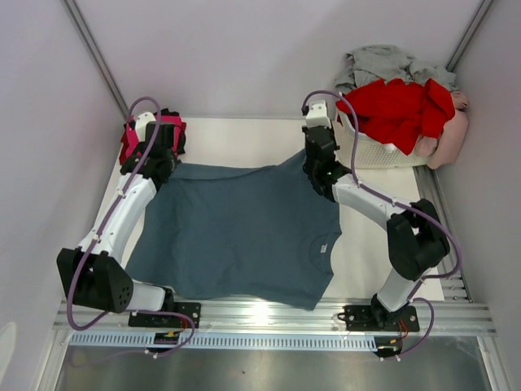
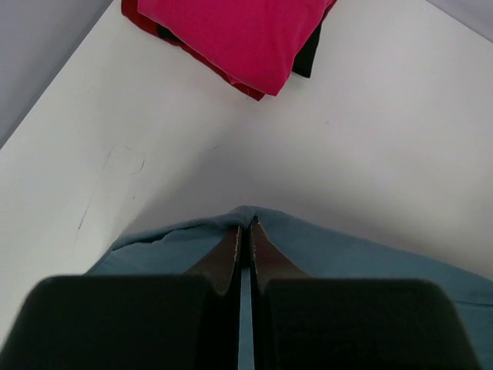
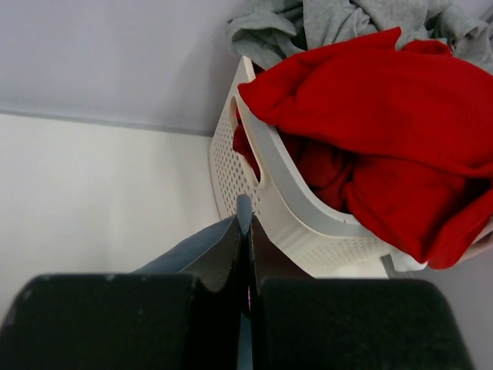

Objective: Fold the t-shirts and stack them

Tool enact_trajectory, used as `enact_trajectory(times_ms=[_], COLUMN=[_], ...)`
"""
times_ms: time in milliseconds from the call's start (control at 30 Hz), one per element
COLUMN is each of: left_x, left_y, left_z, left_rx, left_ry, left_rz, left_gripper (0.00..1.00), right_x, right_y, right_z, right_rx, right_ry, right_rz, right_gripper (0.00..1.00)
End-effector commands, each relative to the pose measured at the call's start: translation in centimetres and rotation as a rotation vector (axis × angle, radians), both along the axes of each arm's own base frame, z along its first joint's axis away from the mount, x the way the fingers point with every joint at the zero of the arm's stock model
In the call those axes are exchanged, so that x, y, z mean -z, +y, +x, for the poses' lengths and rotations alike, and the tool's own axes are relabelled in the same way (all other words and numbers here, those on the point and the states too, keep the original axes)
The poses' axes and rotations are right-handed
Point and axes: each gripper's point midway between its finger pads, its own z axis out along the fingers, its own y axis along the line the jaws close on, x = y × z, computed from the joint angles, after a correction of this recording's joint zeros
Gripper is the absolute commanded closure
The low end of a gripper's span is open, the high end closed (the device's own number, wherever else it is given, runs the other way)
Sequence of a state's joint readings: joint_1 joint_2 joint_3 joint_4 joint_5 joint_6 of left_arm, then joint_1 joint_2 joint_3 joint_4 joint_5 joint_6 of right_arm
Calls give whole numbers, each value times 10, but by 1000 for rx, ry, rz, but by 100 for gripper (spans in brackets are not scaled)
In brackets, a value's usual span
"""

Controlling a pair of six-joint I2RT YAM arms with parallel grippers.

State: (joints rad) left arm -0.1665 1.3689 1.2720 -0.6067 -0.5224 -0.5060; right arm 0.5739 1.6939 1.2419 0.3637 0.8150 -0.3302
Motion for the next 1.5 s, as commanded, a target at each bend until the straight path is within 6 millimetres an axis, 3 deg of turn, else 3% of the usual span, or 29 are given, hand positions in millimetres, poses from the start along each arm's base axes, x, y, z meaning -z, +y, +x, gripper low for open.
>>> enact_trajectory(times_ms=[0, 33, 100, 133, 200, 233, 267, 300, 333, 433, 533, 600, 733, 933, 1133, 1267, 1333, 1467], left_x=[-26, -30, -32, -30, -13, -15, -6, 6, 4, 19, 45, 45, 44, 39, 38, 33, 24, 22], left_y=[12, 13, 13, 12, 7, 7, 9, 8, 8, 1, -4, -5, -1, 4, 6, 3, 2, -1], left_z=[18, 22, 36, 43, 64, 70, 73, 86, 93, 115, 123, 131, 138, 144, 136, 128, 123, 112], left_rx=[-46, -47, -35, -23, 18, 22, 11, 10, 9, 33, 35, 30, 18, 21, 22, 26, 25, 43], left_ry=[-104, -116, -121, -117, -60, -30, 8, 44, 45, 74, 142, 134, 120, 112, 100, 80, 60, 40], left_rz=[22, 20, 14, 16, -4, -7, -6, -6, -7, -57, -83, -94, -83, -55, -74, -110, -117, -132], left_gripper=[99, 99, 99, 100, 100, 100, 100, 100, 100, 100, 100, 100, 100, 100, 100, 100, 100, 100], right_x=[-48, -50, -29, -53, -12, -29, 5, 10, 16, 50, 89, 113, 136, 140, 133, 129, 114, 104], right_y=[-4, -5, -4, -11, -7, -3, 0, 1, 3, 5, 9, 15, 19, 23, 20, 19, 17, 28], right_z=[19, 25, 43, 58, 77, 91, 96, 100, 102, 106, 109, 111, 116, 123, 119, 107, 99, 74], right_rx=[29, 26, 2, 9, -2, -29, -24, -24, -26, -26, -17, -33, -34, -58, -58, -54, -54, -105], right_ry=[-187, -191, -95, -133, 34, 17, 111, 117, 123, 176, 238, 278, 308, 308, 298, 303, 287, 325], right_rz=[73, 88, 96, 202, 200, 265, 240, 243, 242, 251, 267, 280, 288, 325, 320, 308, 312, 324], right_gripper=[100, 100, 100, 100, 100, 100, 100, 100, 100, 100, 100, 100, 100, 100, 100, 100, 100, 100])
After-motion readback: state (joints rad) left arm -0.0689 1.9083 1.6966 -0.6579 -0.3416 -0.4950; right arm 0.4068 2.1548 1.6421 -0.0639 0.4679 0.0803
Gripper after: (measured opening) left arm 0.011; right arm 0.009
